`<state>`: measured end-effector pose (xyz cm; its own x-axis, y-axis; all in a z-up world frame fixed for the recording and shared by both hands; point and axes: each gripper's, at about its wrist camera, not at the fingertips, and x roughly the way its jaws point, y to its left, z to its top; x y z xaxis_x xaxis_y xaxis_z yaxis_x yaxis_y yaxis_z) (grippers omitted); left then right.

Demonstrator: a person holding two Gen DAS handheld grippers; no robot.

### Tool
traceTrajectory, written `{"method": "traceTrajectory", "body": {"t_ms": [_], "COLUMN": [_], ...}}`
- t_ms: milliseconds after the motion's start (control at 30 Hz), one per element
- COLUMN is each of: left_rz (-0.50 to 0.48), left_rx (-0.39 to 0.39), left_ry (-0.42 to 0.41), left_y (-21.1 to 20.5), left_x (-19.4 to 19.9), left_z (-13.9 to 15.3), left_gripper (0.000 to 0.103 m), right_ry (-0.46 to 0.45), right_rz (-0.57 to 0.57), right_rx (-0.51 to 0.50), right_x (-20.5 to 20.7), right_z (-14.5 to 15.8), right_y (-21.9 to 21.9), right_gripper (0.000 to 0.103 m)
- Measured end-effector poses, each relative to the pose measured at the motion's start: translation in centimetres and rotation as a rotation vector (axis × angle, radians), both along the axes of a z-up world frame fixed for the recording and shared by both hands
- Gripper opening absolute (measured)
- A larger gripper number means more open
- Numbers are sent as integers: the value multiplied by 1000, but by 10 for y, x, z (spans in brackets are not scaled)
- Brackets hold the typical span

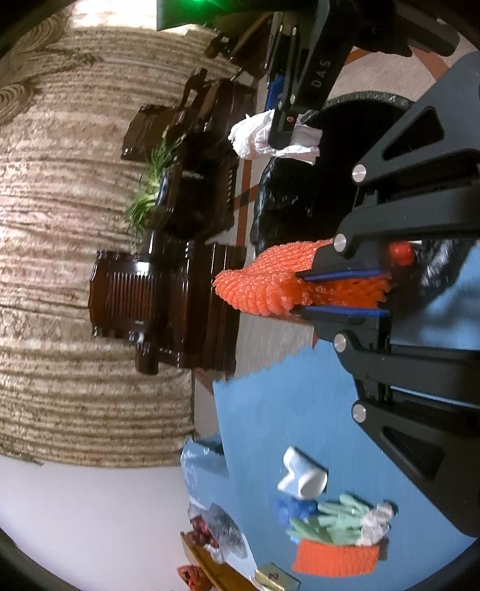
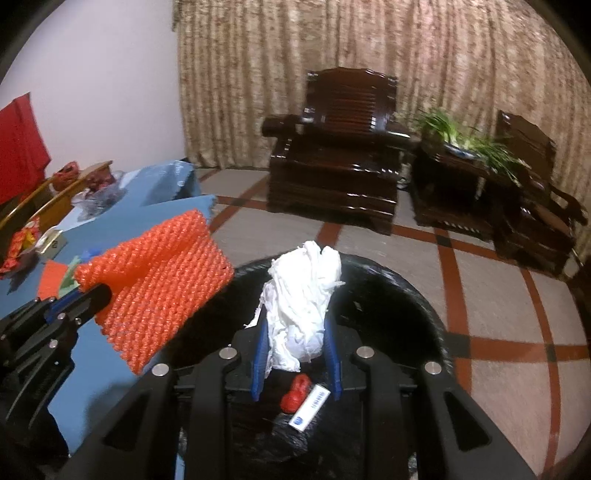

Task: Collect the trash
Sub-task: 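Move the net and tissues over the bin and open both grippers, then grasp a second orange foam net with the left gripper and lift it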

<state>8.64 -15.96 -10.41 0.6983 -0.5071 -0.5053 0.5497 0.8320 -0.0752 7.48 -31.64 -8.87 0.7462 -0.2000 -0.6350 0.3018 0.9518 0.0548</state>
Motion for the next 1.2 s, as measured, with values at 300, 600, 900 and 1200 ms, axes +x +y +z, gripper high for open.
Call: {"method": "traceTrajectory", "body": {"t_ms": [300, 600, 900, 1200], "left_rz": [-79, -76, 20, 206], "left_rx": [6, 15, 12, 17], "left_ry": [35, 50, 1, -17], "left_y": [-44, -44, -5, 69], "left_x": [2, 7, 10, 28], "left_z": [-13, -20, -13, -3], "left_gripper": [13, 54, 87, 91], "right_ry": [35, 70, 29, -5], "right_rz": [-64, -108, -87, 38], "right_rx": [13, 39, 36, 35], "right_x": [-11, -16, -13, 18], "right_z": [-20, -38, -28, -17], "right_y": [-30, -46, -28, 25], "right_gripper": [31, 60, 97, 97]}}
